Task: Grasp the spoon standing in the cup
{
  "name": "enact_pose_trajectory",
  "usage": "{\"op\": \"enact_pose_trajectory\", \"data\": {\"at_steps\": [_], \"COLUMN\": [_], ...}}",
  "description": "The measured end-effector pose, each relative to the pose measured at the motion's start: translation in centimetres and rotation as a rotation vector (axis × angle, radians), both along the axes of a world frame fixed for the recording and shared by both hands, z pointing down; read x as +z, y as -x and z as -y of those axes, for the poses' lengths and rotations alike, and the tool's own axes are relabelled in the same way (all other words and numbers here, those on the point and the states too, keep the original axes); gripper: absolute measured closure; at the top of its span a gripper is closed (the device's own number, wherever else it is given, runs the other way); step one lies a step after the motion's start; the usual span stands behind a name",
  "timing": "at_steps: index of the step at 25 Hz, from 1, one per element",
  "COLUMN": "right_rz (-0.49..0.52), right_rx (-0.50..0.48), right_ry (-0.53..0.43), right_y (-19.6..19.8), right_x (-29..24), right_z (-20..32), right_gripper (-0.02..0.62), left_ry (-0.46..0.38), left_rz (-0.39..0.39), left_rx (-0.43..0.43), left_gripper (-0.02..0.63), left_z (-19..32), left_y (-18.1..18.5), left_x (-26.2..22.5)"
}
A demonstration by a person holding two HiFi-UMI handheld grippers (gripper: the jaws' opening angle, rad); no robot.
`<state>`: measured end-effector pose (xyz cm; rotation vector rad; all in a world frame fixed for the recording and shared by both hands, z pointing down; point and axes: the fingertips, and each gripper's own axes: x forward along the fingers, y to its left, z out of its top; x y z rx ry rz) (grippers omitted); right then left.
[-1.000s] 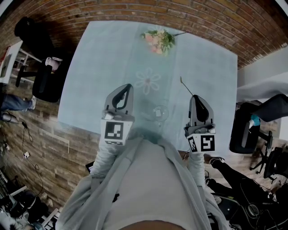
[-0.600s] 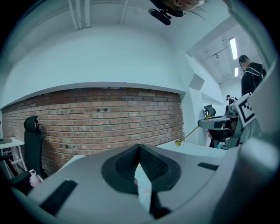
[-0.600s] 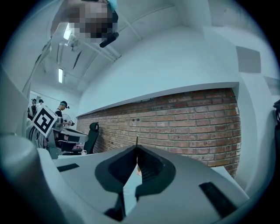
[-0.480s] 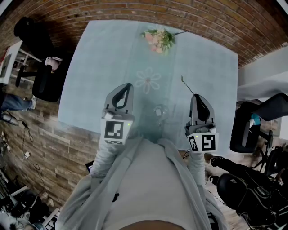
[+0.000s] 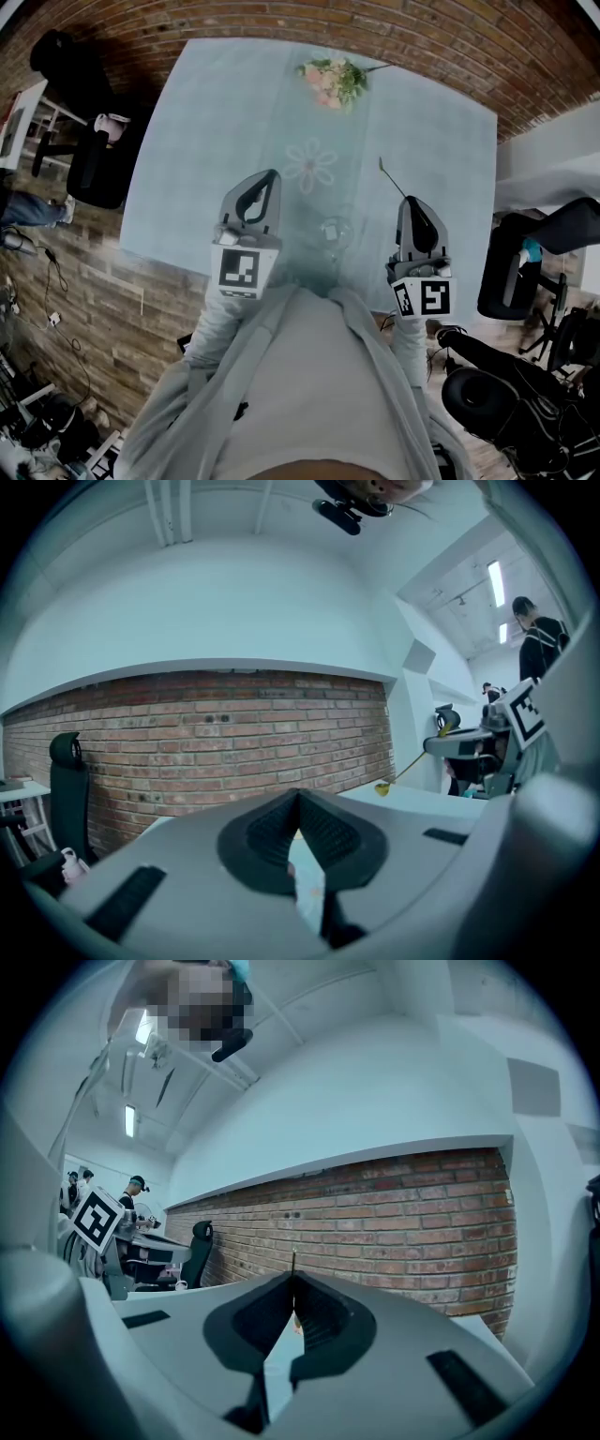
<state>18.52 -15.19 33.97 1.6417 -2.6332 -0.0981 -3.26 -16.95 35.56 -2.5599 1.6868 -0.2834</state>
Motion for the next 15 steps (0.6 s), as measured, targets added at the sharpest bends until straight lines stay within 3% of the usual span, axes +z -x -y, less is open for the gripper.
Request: {"op": "enact_pose_trajectory", "data": {"at_steps": [8, 15], "right_rz": [0.001, 0.002], "right_rx": [-0.006, -0.004], "right_ry": [-0.001, -0.003], "right_y": [-0.01, -0.22], "right_x": [0.10, 0.03], "right_z": [0.05, -0.05], "right_gripper": [0.575, 0.575], "left_ry": [0.005, -0.011], "left_rz": [-0.004, 0.026], "left_rx": [-0.009, 0.033], "left_gripper": [0.588, 0.588], "left_z": [0.10, 0.19], "left_y": [0.01, -0.51], "left_x": [0.14, 0.22]}}
